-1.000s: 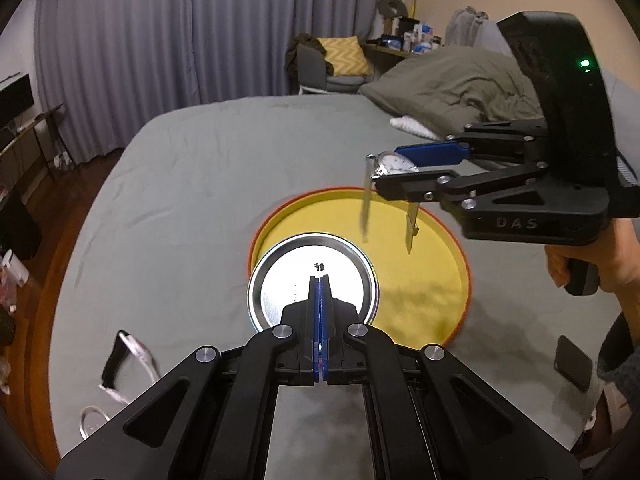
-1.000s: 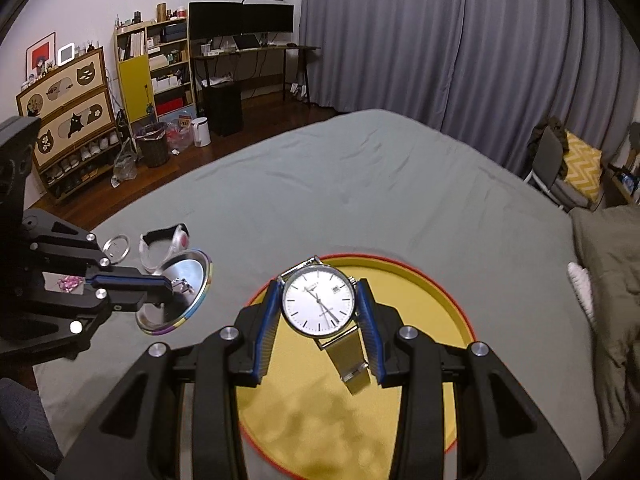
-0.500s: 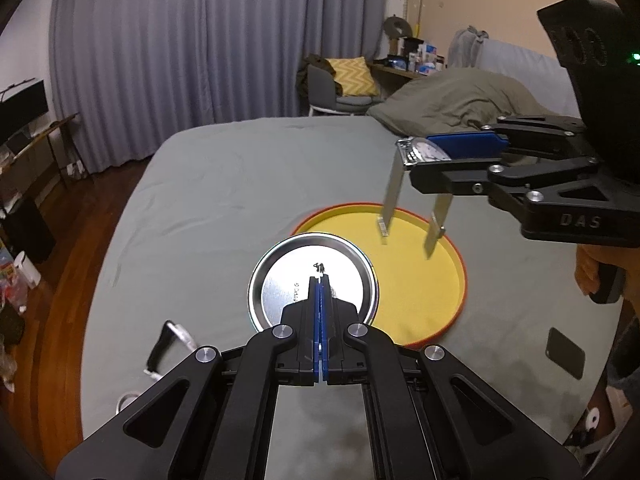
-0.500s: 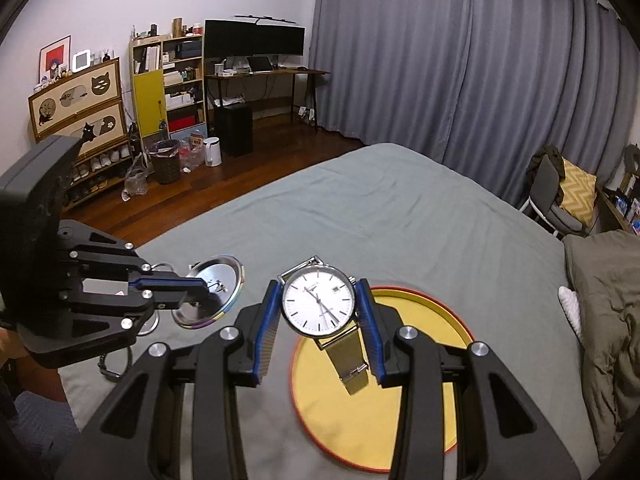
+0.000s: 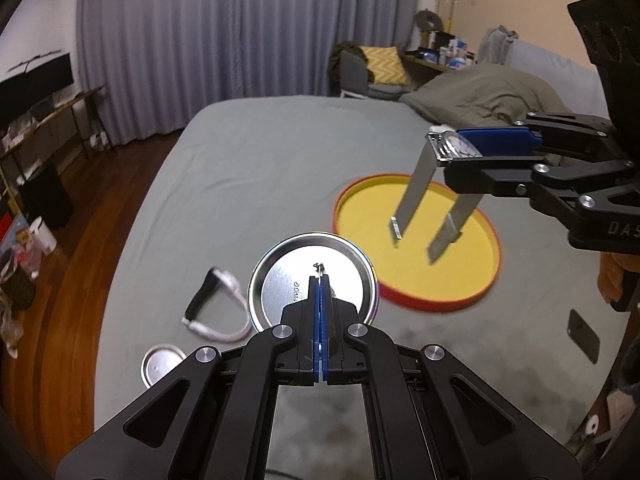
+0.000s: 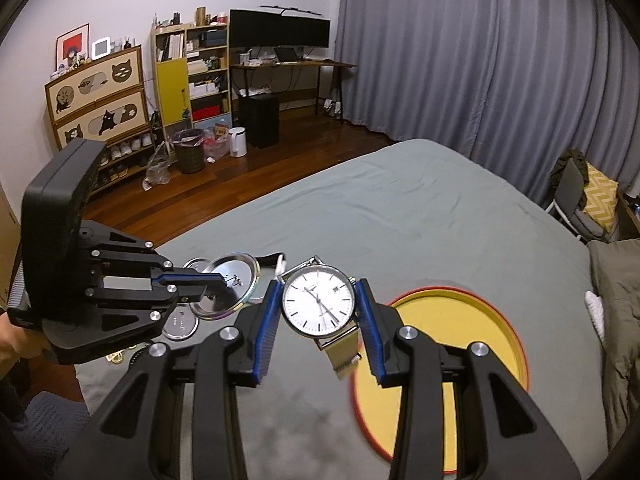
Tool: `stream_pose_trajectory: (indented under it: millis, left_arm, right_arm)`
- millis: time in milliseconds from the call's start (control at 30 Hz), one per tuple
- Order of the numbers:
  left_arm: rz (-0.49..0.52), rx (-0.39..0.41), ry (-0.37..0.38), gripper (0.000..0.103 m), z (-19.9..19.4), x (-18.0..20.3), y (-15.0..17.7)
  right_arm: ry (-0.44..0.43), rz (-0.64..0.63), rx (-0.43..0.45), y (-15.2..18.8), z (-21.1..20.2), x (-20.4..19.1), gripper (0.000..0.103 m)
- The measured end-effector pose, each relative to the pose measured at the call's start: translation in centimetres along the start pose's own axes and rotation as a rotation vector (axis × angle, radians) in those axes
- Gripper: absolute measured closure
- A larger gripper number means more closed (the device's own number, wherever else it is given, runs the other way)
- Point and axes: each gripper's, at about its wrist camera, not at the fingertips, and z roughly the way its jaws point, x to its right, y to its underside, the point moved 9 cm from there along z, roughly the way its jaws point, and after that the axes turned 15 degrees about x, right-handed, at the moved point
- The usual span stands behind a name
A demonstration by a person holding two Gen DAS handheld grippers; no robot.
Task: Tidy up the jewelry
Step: 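Lower the silver watch onto the bedspread while the left tool lowers the badge beside it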
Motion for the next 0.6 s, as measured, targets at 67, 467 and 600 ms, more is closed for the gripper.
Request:
stream_pose_trajectory:
  millis: [67, 467, 600]
  left_arm:
    - [-0.012, -0.015, -0.005, 0.103, 0.2, -0.7, 1.0]
    - [-0.043, -0.133, -0.037, 0.103, 2.5, -3.8, 8.6]
    - [-0.064, -0.166, -0.038, 0.103, 3.5, -4.2, 10.7]
  right_arm:
    - [-0.011, 0.004, -0.012, 0.6, 0.8, -0.7, 0.067]
    - [-0.07, 0.05, -0.099, 5.3, 5.6, -3.3, 0.067]
    - [-0.081, 0.076, -0.136, 7.4, 7.4, -3.4, 0.067]
